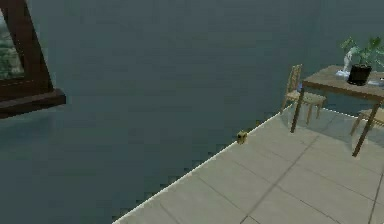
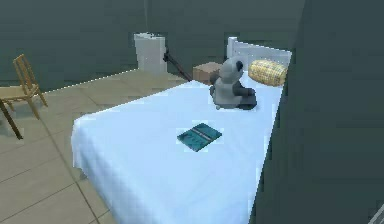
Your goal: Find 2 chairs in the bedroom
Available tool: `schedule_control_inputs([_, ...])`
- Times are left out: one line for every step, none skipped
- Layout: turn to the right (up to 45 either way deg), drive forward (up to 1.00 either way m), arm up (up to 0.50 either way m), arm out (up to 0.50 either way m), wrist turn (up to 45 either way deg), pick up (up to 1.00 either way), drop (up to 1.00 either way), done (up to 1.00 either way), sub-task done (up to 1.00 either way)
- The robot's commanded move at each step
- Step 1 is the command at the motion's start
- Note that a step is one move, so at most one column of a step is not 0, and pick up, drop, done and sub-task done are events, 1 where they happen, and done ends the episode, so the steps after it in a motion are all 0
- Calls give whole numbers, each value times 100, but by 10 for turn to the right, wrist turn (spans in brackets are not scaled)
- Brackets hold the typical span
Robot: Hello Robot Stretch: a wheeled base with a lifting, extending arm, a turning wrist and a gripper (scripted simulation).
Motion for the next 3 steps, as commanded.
schedule_control_inputs([360, 0, 0, 0, 0, 0, 0, 0, 0])
schedule_control_inputs([0, 100, 0, 0, 0, 0, 0, 0, 0])
schedule_control_inputs([30, 0, 0, 0, 0, 0, 0, 0, 0])
